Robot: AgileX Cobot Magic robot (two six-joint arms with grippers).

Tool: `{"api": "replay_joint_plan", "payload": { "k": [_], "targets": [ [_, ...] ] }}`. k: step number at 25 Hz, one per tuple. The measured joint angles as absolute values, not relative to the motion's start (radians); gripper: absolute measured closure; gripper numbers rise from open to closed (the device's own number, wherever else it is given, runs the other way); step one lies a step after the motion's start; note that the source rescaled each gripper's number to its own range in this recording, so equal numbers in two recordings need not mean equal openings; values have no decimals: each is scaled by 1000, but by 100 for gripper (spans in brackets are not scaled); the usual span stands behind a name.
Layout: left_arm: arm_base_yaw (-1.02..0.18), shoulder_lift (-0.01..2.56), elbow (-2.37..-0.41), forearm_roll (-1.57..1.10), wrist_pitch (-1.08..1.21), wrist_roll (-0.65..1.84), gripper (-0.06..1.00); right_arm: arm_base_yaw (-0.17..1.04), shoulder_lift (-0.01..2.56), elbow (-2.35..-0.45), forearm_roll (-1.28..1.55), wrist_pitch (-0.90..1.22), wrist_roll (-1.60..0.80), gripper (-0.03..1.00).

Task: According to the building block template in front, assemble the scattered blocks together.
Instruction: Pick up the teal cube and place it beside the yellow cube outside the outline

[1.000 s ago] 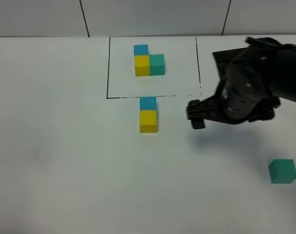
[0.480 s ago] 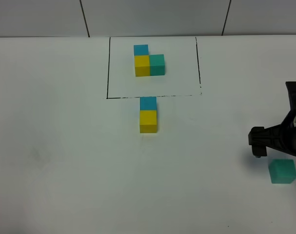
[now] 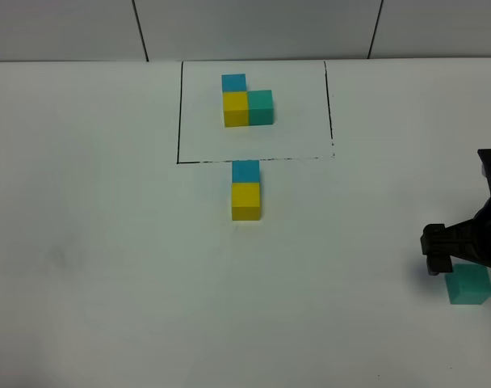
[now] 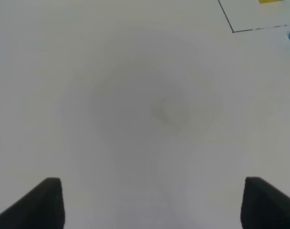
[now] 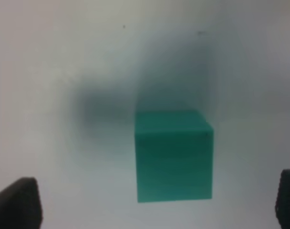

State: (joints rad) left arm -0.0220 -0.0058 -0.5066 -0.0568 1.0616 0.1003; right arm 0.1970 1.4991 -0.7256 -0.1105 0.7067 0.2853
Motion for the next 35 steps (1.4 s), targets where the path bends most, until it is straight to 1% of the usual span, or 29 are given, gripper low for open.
{"api": "replay_joint_plan", "payload": {
  "k": [5,9,17,27,35],
  "targets": [
    [-22,-6,-507,-57,1062,100,8,191,1501,-701,-92,696,233,-3],
    [-22,-6,-507,-57,1062,102,8,189,1506,-654,-80,640,215,-3],
    [-22,-6,-507,-57,1062,101,8,102,1506,-645,-76,613,164,-3],
    [-22,-6,-507,-57,1062,101,8,95,1518,-645,-21,603,78,1],
    [-22,-6,-507,-57,1062,101,8,95,1622,-644,-10,560,55,4]
  ]
}}
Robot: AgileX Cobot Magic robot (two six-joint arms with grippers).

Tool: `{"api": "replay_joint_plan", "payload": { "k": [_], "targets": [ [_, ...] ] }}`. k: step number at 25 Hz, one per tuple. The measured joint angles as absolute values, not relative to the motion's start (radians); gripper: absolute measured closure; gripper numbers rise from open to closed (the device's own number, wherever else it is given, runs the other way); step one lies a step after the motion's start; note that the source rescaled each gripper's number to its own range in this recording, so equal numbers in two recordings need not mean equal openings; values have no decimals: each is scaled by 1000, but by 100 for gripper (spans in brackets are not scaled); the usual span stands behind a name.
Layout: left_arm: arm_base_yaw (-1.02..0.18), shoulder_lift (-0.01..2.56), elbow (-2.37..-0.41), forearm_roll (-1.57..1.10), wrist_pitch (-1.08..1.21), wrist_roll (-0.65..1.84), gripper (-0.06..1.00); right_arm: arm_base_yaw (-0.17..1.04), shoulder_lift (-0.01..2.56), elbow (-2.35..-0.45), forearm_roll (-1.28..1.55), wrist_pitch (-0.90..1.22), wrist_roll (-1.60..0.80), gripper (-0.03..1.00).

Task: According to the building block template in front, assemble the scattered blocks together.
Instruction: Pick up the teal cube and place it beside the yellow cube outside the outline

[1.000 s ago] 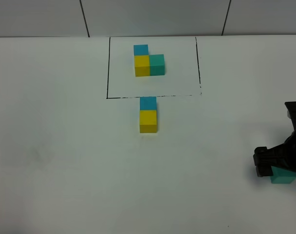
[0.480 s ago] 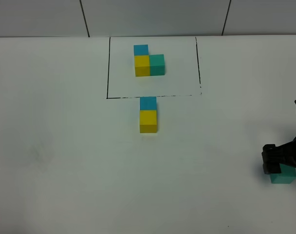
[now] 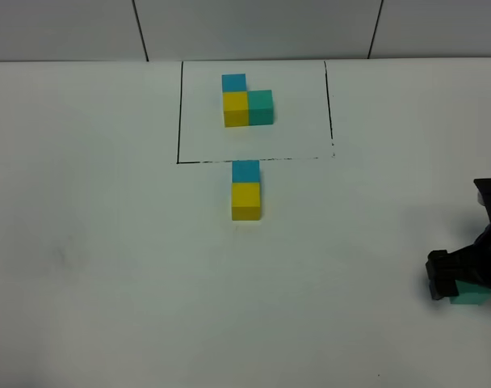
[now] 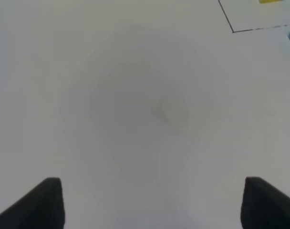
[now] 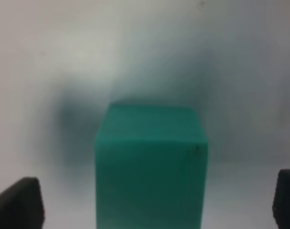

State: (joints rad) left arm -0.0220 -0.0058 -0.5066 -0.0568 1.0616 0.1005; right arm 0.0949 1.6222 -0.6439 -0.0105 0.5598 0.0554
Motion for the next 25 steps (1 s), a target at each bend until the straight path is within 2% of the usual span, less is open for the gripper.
{"api": "replay_joint_plan", "payload": {
  "k": [6,10,12,15,18,19,25],
  "targets": [
    [-22,-6,-507,-57,1062,101,8,95,1657,-644,0,557,50,8],
    [-22,-6,-507,-57,1062,101,8,95,1661,-644,5,557,48,20],
    [-22,-6,-507,-57,1062,101,8,95,1661,-644,9,557,47,31],
    [-22,-6,-507,-57,1062,101,8,95,1661,-644,12,557,48,55],
    [-22,-6,-507,-57,1062,101,8,95,1661,-644,13,558,64,92],
    [-22,-6,-507,-57,1062,101,8,95,1661,-646,13,564,62,97],
    [-22,-6,-507,-57,1062,101,8,109,1662,-770,0,737,-130,96]
  ]
}}
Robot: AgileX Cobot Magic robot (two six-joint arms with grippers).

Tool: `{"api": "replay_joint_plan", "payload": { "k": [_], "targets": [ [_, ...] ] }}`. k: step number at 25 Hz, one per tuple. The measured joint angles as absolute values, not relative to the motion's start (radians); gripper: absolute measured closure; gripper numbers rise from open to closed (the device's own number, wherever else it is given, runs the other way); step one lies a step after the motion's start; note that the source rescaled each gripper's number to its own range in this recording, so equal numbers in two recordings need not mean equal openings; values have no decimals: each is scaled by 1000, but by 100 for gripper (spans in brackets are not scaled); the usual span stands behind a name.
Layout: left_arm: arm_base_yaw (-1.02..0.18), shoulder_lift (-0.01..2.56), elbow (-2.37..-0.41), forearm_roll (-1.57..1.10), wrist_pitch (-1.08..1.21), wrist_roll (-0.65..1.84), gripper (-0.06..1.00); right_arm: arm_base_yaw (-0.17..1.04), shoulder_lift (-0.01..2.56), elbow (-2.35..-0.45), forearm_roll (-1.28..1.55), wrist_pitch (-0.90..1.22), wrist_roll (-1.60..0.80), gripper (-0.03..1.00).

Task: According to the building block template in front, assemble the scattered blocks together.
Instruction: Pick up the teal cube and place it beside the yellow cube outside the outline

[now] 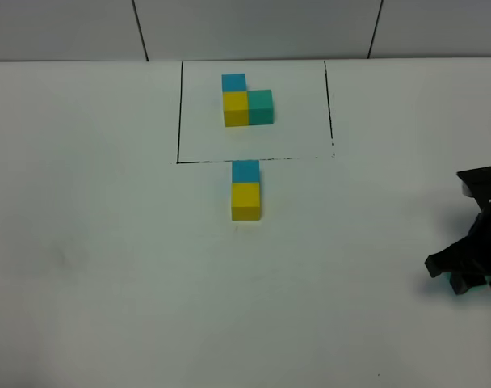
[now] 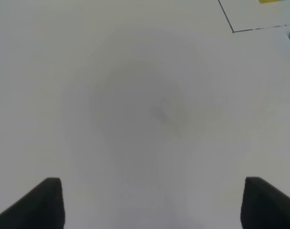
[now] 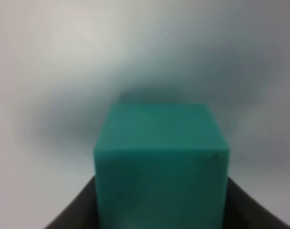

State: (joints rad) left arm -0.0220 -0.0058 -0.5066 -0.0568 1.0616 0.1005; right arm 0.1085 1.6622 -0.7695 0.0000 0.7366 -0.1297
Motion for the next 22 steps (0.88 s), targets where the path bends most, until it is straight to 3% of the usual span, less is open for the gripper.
{"api": "replay_joint_plan", "payload": {
  "k": [8,22],
  "targets": [
    [-22,-6,-507,-57,1062,101,8,324,1711,-1027,-56,839,-775,96],
    [-22,-6,-507,-57,1062,98,8,501,2117,-1599,-13,1059,-1094,96]
  ]
}}
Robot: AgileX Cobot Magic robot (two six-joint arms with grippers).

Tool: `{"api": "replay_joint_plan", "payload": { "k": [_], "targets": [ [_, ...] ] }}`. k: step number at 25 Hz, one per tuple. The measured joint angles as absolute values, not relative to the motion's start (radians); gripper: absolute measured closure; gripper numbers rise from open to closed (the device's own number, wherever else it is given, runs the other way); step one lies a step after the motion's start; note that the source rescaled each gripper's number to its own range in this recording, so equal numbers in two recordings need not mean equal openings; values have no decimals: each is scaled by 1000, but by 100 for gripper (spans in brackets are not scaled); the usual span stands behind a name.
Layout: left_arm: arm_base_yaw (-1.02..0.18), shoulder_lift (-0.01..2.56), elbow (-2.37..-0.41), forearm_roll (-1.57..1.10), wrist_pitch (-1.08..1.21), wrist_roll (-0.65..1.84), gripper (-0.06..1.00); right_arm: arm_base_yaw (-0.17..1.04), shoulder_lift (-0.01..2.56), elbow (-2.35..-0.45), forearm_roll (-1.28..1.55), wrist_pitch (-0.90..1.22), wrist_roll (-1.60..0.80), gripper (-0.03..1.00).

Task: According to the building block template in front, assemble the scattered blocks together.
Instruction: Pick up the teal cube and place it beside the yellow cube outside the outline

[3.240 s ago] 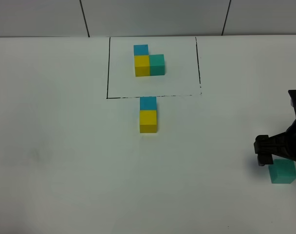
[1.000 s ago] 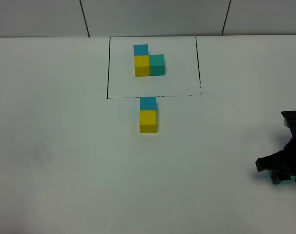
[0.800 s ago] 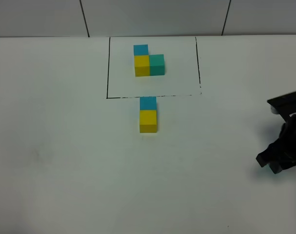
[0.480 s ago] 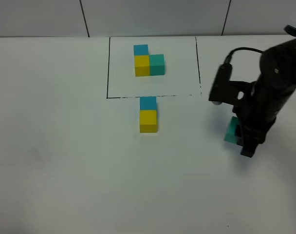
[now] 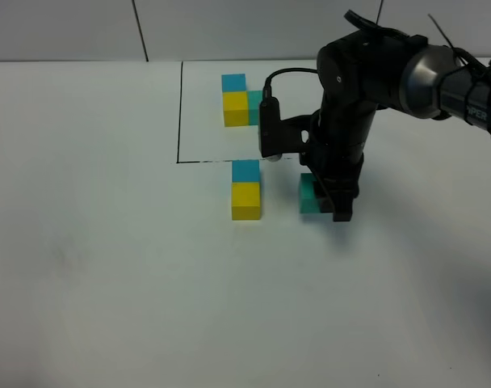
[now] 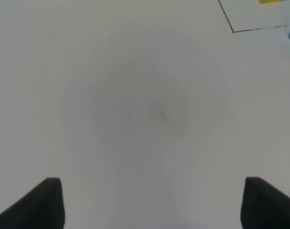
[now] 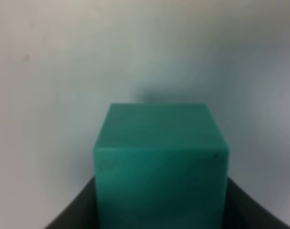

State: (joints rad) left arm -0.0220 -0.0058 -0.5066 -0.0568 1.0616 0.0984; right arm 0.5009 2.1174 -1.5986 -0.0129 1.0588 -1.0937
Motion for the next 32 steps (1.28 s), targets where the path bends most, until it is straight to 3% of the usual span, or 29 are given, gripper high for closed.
{"api": "replay_joint_plan", "payload": {
  "k": [9,32],
  "targets": [
    [-22,-6,-507,-57,1062,99,8,513,2266,-1751,0,1087,-1036,96],
    [-22,-6,-507,-57,1062,99,8,551,2305,-1764,-20,1074,-970,96]
  ]
}}
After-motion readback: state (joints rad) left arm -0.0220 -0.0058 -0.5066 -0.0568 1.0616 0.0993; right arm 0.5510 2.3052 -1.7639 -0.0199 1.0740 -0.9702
